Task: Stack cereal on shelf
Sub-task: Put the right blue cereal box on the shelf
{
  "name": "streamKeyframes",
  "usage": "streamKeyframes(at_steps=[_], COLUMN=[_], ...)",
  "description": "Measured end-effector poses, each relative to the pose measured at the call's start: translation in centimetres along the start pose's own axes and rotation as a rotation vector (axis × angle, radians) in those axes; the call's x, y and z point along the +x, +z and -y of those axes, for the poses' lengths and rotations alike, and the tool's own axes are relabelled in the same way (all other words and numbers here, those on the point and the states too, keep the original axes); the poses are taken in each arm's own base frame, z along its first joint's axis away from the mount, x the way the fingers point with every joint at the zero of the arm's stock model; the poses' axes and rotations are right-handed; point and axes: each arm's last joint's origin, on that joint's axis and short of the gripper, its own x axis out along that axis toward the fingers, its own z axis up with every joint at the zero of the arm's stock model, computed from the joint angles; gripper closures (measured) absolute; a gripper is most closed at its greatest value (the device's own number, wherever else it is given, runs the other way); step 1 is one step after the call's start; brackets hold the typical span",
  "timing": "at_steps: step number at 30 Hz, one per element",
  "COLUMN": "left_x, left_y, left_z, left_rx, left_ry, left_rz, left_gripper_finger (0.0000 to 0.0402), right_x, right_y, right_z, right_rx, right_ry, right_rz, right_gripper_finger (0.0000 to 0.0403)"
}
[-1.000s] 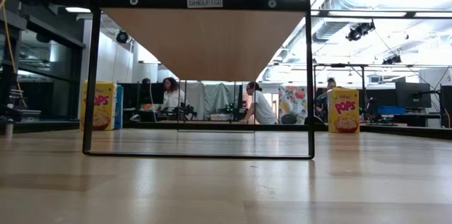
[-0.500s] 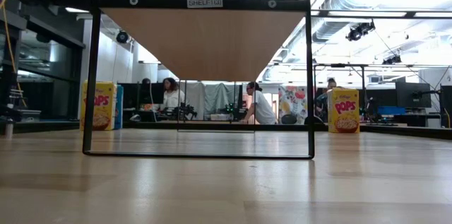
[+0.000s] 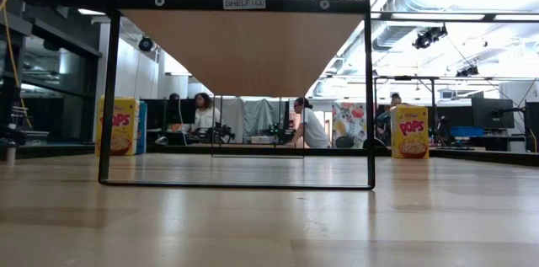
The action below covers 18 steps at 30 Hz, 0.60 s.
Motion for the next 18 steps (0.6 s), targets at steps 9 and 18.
streamKeyframes(at_steps=[9,18], left_x=[0.0,0.0], left_y=[0.3,0.5], left_z=[0.3,0.2], left_rx=[0.033,0.035], left_ry=[-0.014,-0.010], left_rz=[0.028,0.052], left_gripper_finger=[0.0402,0.0401], right_x=[5.9,11.6], right_y=[-7.6,-9.7], right_z=[0.1,-0.4], right_rx=[0.084,0.036], right_ry=[0.075,0.041], right_rz=[0.342,0.817], right_gripper_finger=[0.0385,0.0401])
